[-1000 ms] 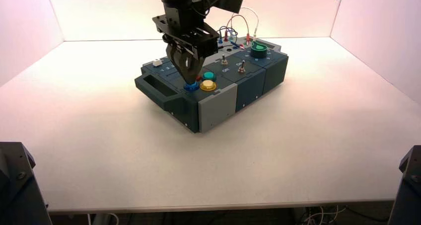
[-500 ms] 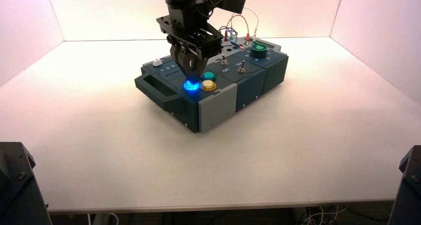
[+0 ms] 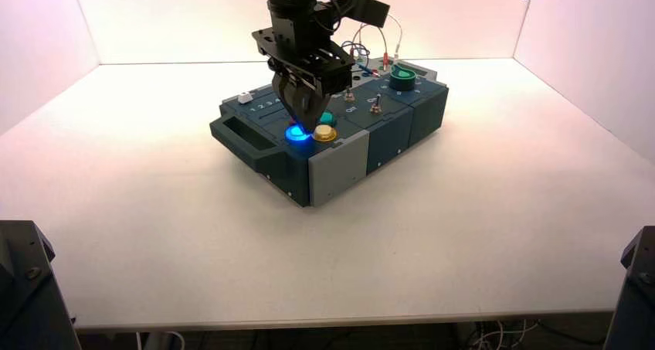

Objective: Push the blue button with the left gripper.

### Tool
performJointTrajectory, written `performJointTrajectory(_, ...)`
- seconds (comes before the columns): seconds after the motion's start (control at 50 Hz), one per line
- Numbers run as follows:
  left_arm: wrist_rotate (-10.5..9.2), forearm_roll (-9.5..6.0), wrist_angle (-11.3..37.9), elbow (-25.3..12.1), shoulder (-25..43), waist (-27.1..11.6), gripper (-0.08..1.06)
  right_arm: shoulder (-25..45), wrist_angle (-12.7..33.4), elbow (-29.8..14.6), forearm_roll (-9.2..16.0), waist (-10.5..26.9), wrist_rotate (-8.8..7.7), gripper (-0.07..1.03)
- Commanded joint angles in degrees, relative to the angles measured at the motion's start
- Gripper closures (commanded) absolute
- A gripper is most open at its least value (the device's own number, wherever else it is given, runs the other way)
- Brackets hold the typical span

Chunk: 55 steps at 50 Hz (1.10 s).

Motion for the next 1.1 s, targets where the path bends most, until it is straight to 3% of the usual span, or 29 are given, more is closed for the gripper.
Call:
performJointTrajectory(0.02,0.18,0.44,0.09,-0.35,-3.08,0.44,1.01,-0.18,-0.35,-0.70,0.09,0.26,0.00,0.51)
performJointTrajectory(0.46,0.09,0.44,2.37,0.97,-15.47,2.29,0.99,-0.18,-0.35,-0.70,0.09,0.26,0.00,0.51)
performJointTrajectory(0.52,-0.09,0.35,2.64,1.41,-17.05,2.29,0.93,-0.18,-0.35,-0.70,0.09,0.35,0.00,0.51)
performJointTrajectory(0.68,-0.53,0.26,5.54,2.29,-20.13,2.29,0.58,-0.18,-0.35,-0.70,0.09,0.26,0.00,0.51)
performJointTrajectory(0.8,-0.62,0.26,6.59,3.34,-20.65,2.29,0.47,-0.18,-0.35,-0.70,0.09,0.35,0.00,0.51)
performJointTrajectory(0.96,0.09,0.53,2.90,6.50,-20.83,2.29,0.47,-0.09,-0.44,-0.79,0.26,0.26,0.00,0.51)
performJointTrajectory(1.1,0.79,0.79,-4.04,10.46,-21.36,2.29,0.47,0.26,-0.79,-0.88,1.32,0.26,0.00,0.51)
